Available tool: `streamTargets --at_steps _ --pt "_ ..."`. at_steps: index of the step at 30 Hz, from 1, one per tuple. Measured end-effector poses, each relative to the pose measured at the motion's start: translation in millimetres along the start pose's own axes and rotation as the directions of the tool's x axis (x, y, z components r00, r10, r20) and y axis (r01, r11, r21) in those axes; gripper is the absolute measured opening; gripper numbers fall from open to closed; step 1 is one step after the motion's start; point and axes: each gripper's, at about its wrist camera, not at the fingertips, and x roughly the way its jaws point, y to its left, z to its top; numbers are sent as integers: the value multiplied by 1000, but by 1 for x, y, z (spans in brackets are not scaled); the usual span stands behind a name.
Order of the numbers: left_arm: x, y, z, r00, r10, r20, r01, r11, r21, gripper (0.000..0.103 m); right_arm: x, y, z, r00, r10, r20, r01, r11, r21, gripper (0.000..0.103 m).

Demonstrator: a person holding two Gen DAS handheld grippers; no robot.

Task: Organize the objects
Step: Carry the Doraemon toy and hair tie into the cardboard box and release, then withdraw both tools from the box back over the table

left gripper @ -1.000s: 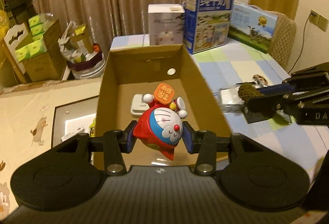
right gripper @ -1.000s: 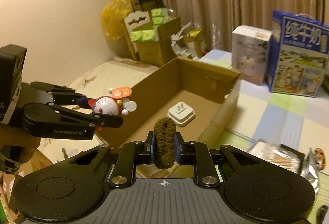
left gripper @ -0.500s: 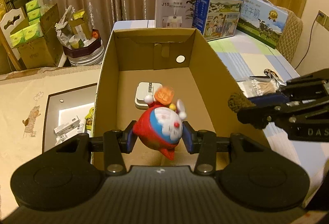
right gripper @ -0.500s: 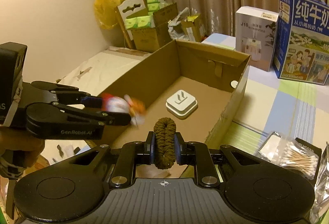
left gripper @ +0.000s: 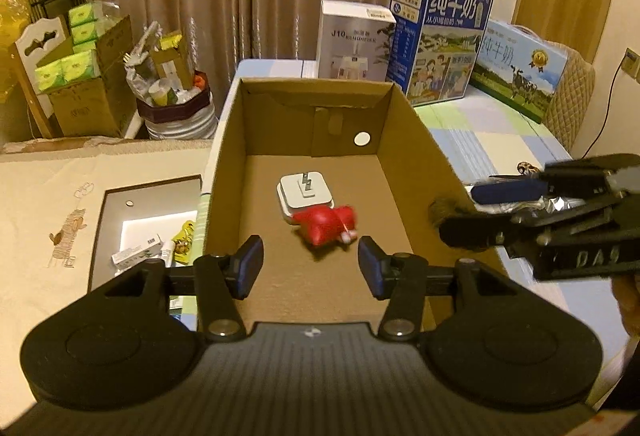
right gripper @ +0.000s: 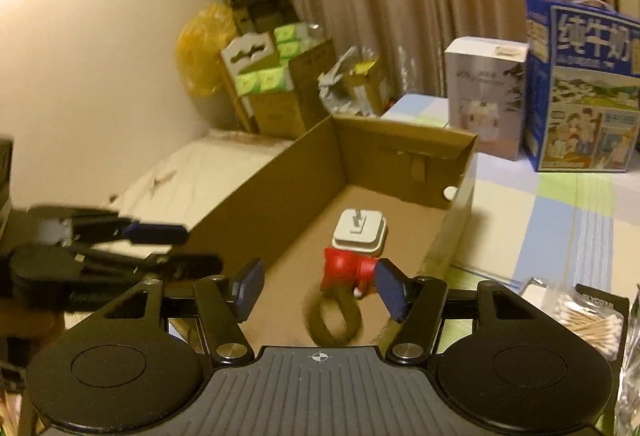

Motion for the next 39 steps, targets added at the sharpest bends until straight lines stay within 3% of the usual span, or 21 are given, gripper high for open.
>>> streamTargets --at_steps 14,25,28,34,39 --pt "-54 -25 -28 1000 13 27 -11 998 -57 58 -101 -12 -44 994 -96 60 88 987 132 59" --pt "-90 -65 -43 999 0 43 3 997 -75 76 -171 -27 -83 979 -192 65 176 964 197 59" --pt "-96 -78 -48 998 -5 55 10 997 -80 87 -186 -34 -91 973 -219 70 200 956 214 59" --pt "-103 -105 -52 996 -35 80 40 997 -65 95 -216 -50 -116 953 -299 58 276 929 244 59" --pt "-108 -131 -52 990 -86 110 91 995 -40 102 -241 -73 -144 925 -378 37 349 883 314 59"
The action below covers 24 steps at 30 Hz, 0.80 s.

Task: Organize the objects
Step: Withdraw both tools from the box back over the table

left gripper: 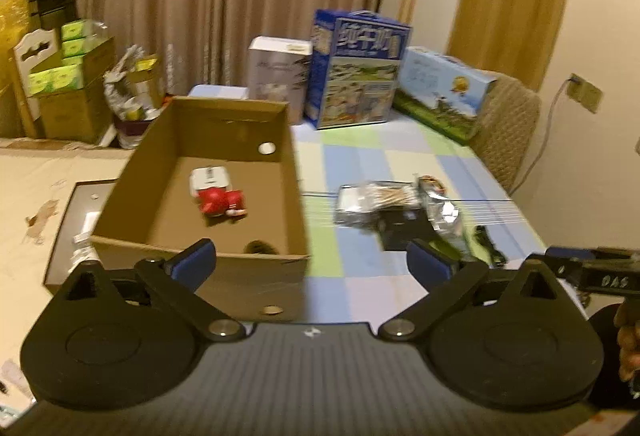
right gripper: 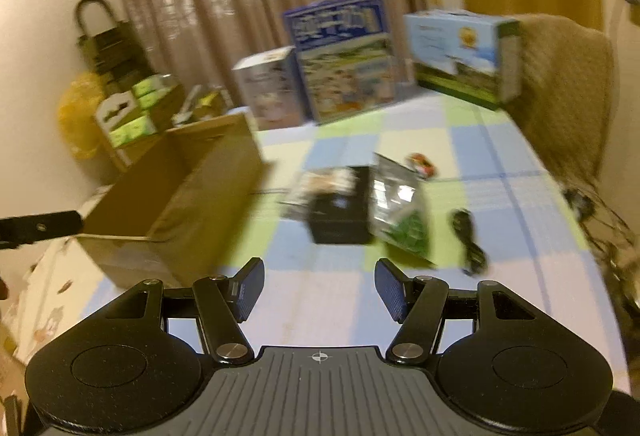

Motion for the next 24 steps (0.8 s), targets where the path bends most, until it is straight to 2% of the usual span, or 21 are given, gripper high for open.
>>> streamTargets --at_steps 6,11,24 --pt "9 -35 1 997 -77 -5 77 996 36 102 -17 -34 -8 997 -79 17 77 994 72 59" --pt "20 -58 -2 993 -115 -35 117 991 64 102 -22 -50 -8 995 -100 22 97 989 108 59" --pt "42 -85 -10 986 -139 -90 147 985 90 102 -18 -61 -10 994 -108 25 104 987 123 59"
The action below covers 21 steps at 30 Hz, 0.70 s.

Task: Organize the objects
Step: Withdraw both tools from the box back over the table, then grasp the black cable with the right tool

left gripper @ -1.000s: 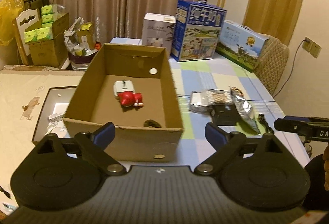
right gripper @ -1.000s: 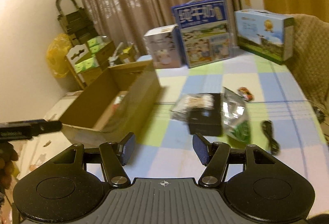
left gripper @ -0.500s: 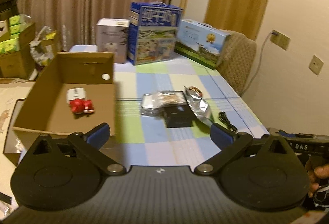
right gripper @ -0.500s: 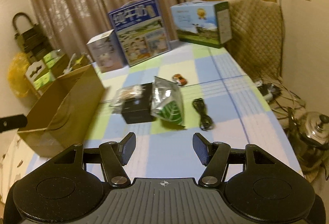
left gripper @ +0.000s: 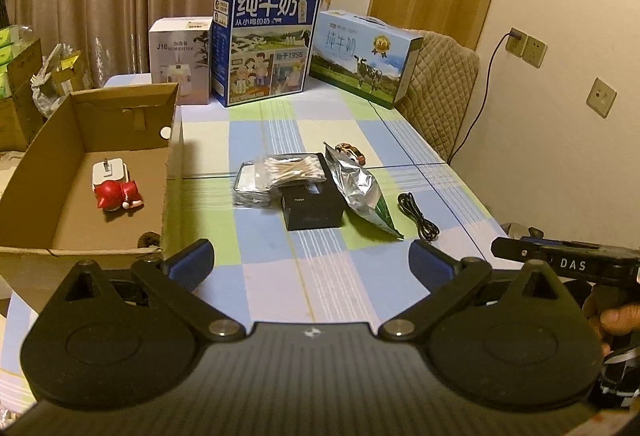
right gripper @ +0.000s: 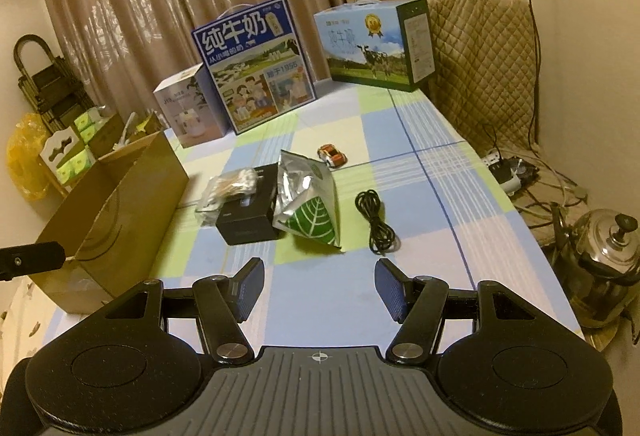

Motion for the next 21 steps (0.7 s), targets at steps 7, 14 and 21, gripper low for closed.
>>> streamTargets --at_steps 7,14,21 --pt "18 -8 -1 999 -18 -37 18 1000 8 102 6 -16 -3 1000 -23 -6 23 999 26 59" --pt "38 -20 6 997 -35 -65 38 998 50 102 15 -25 3 1000 -20 -10 20 999 29 59" --pt "67 -23 21 994 -49 -94 60 991 122 102 51 -32 20 999 -21 -47 20 1000 -13 59"
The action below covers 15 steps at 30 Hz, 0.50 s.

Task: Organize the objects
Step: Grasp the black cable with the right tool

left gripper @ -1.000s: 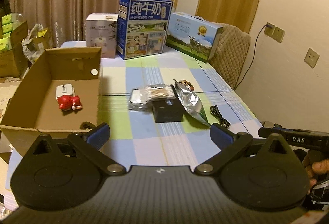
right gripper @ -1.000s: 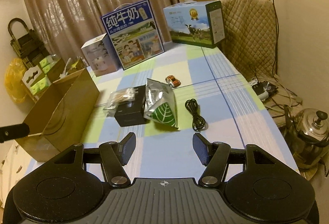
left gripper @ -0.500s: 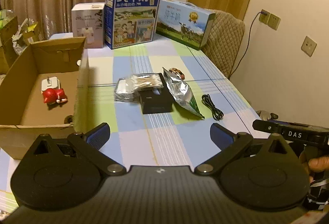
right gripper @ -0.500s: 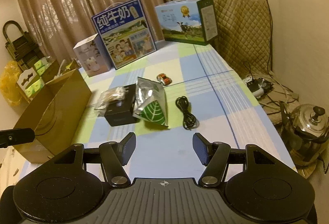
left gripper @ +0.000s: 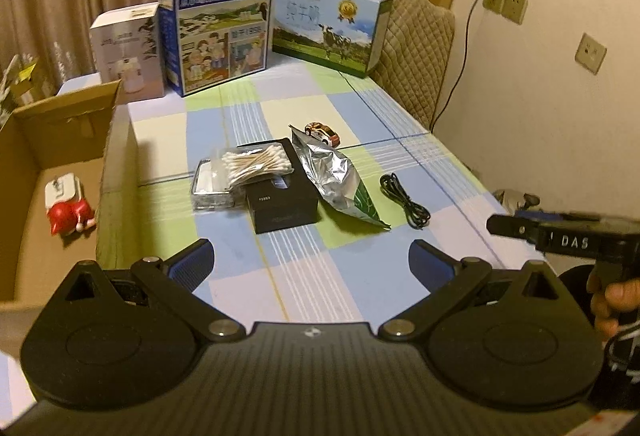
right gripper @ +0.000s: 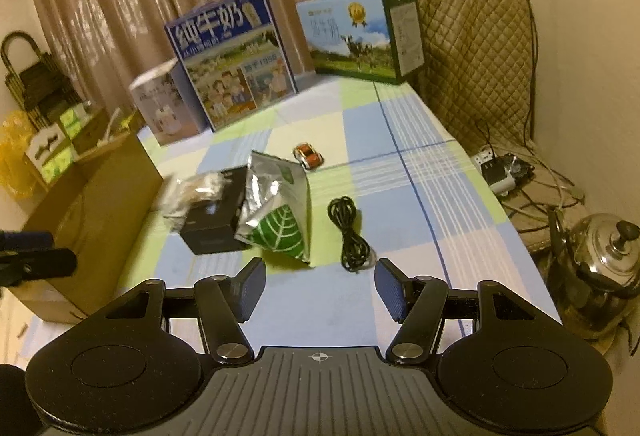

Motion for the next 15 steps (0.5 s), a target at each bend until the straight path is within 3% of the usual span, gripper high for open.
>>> streamTargets --at_steps 6,15 --pt "26 10 18 1000 -15 -24 16 998 54 102 42 -4 19 999 -10 -45 8 999 -44 58" --pt "72 23 45 997 -13 -73 24 987 157 101 122 -8 38 989 -62 -136 41 988 -150 37"
